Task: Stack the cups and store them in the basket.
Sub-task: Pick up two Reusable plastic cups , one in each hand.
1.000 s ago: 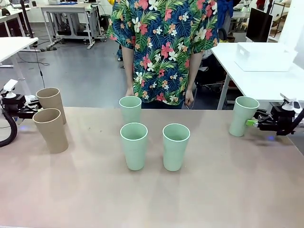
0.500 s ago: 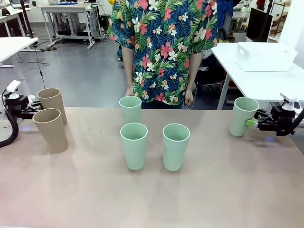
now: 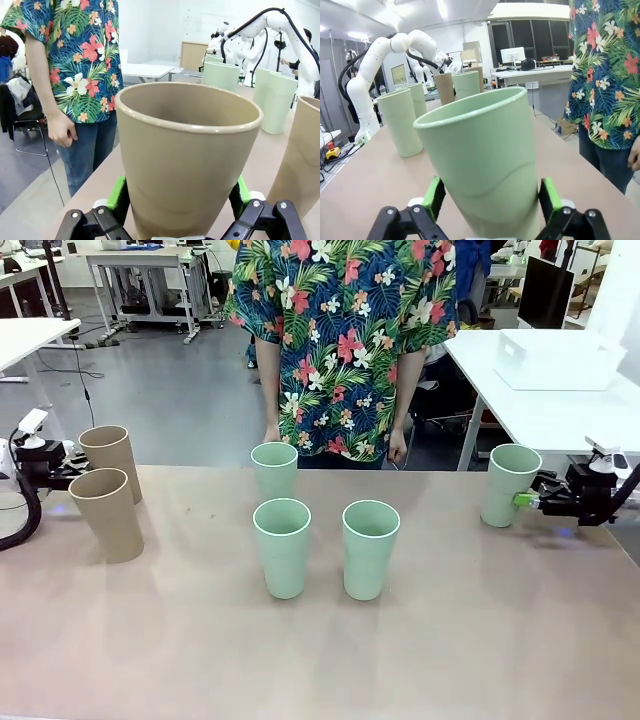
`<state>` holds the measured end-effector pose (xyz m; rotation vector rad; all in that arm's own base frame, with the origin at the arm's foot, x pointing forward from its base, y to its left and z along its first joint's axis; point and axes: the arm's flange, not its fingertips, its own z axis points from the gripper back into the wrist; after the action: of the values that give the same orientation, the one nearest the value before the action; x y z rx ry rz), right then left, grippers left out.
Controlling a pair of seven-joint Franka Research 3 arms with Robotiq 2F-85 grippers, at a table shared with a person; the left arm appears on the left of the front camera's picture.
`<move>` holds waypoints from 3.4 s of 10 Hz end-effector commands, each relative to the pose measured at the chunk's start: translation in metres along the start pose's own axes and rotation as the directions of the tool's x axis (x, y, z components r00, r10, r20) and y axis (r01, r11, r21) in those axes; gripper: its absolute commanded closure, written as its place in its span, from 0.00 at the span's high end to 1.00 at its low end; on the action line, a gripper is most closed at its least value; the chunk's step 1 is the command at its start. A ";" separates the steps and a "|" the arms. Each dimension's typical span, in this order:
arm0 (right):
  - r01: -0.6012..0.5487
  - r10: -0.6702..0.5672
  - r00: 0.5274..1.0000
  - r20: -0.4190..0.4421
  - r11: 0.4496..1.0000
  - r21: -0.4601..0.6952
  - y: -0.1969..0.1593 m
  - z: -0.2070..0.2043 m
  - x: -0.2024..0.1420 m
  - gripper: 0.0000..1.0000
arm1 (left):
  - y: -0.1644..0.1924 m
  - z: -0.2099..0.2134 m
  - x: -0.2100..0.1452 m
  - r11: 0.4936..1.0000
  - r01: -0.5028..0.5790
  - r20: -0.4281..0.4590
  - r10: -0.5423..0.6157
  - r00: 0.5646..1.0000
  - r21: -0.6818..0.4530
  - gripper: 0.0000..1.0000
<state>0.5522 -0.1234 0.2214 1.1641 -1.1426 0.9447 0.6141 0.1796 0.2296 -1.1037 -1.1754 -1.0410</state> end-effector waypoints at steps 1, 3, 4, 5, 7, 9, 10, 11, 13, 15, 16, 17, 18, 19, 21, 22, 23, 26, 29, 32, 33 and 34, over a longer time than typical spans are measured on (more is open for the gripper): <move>0.001 -0.001 1.000 0.006 1.000 0.004 0.003 -0.001 0.001 1.00 | 0.000 0.000 0.000 1.000 0.004 -0.003 -0.004 1.000 -0.002 1.00; 0.001 -0.001 1.000 0.006 1.000 0.004 0.003 -0.001 0.001 1.00 | 0.000 0.000 0.000 1.000 0.004 -0.003 -0.004 1.000 -0.002 1.00; 0.001 -0.001 1.000 0.006 1.000 0.004 0.003 -0.001 0.001 1.00 | 0.000 0.000 0.000 1.000 0.004 -0.003 -0.004 1.000 -0.002 1.00; 0.001 -0.001 1.000 0.006 1.000 0.004 0.003 -0.001 0.001 1.00 | 0.000 0.000 0.000 1.000 0.004 -0.003 -0.004 1.000 -0.002 1.00; -0.014 0.014 1.000 0.000 0.999 -0.038 -0.001 -0.007 -0.003 1.00 | 0.001 -0.003 0.000 0.999 0.025 0.024 -0.026 0.999 0.024 1.00; -0.028 0.028 1.000 0.005 0.996 -0.085 -0.006 -0.013 -0.008 1.00 | 0.002 -0.002 -0.002 0.999 0.032 0.040 -0.034 0.999 0.036 1.00; -0.039 0.040 0.999 0.004 0.994 -0.103 -0.007 -0.016 -0.010 1.00 | 0.003 -0.002 -0.003 0.998 0.032 0.042 -0.034 0.999 0.049 1.00; -0.038 0.039 0.999 0.008 0.993 -0.109 -0.009 -0.020 -0.011 1.00 | 0.004 -0.005 -0.005 0.998 0.030 0.050 -0.032 0.998 0.051 1.00; -0.015 0.018 1.000 0.020 0.993 -0.118 -0.013 -0.023 -0.012 1.00 | 0.004 -0.011 -0.008 0.999 0.025 0.056 -0.027 0.998 0.044 1.00; 0.002 0.000 1.000 0.024 0.993 -0.118 -0.014 -0.026 -0.011 1.00 | 0.004 -0.016 -0.010 0.999 0.022 0.049 -0.023 0.999 0.038 1.00; 0.008 -0.005 1.000 0.024 0.994 -0.109 -0.016 -0.027 -0.009 1.00 | 0.004 -0.017 -0.011 0.999 0.023 0.052 -0.025 0.998 0.037 1.00; 0.016 -0.013 1.000 0.029 0.995 -0.102 -0.017 -0.027 -0.007 1.00 | 0.004 -0.018 -0.011 0.999 0.023 0.059 -0.025 0.998 0.039 1.00; 0.017 -0.014 0.999 0.029 0.995 -0.103 -0.018 -0.028 -0.007 1.00 | 0.004 -0.019 -0.011 0.999 0.022 0.065 -0.025 0.998 0.039 1.00; 0.018 -0.015 1.000 0.026 0.995 -0.103 -0.020 -0.029 -0.006 1.00 | 0.004 -0.020 -0.012 0.999 0.019 0.068 -0.022 0.997 0.036 1.00; 0.023 -0.020 0.999 0.029 0.995 -0.097 -0.022 -0.032 -0.004 1.00 | 0.004 -0.024 -0.014 0.999 0.018 0.072 -0.020 0.997 0.035 1.00; 0.025 -0.023 0.999 0.031 0.996 -0.091 -0.022 -0.032 -0.003 1.00 | 0.003 -0.027 -0.014 0.999 0.019 0.069 -0.021 0.997 0.026 1.00; 0.026 -0.024 0.999 0.029 0.996 -0.087 -0.022 -0.033 -0.002 1.00 | 0.002 -0.029 -0.014 0.999 0.022 0.068 -0.024 0.997 0.024 1.00; 0.037 -0.035 0.999 0.032 0.996 -0.075 -0.021 -0.033 0.001 1.00 | 0.002 -0.022 -0.007 0.999 0.031 0.083 -0.034 0.996 0.031 1.00; 0.036 -0.034 0.999 0.025 0.997 -0.073 -0.025 -0.035 0.005 1.00 | 0.002 -0.020 -0.006 0.999 0.037 0.086 -0.039 0.996 0.032 1.00; 0.034 -0.033 0.999 0.015 0.996 -0.079 -0.026 -0.035 0.006 0.80 | 0.003 -0.020 -0.007 0.999 0.032 0.086 -0.034 0.996 0.026 0.81; 0.037 -0.036 0.999 0.011 0.996 -0.079 -0.026 -0.035 0.006 0.69 | 0.002 -0.019 -0.007 0.999 0.030 0.079 -0.032 0.996 0.027 0.75; 0.038 -0.037 0.999 0.011 0.996 -0.079 -0.027 -0.034 0.007 0.60 | 0.002 -0.019 -0.007 0.999 0.030 0.076 -0.032 0.997 0.029 0.61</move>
<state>0.5794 -0.0980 0.2165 1.1205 -1.1673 0.8866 0.6220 0.1652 0.2209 -1.1174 -1.2377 -1.0109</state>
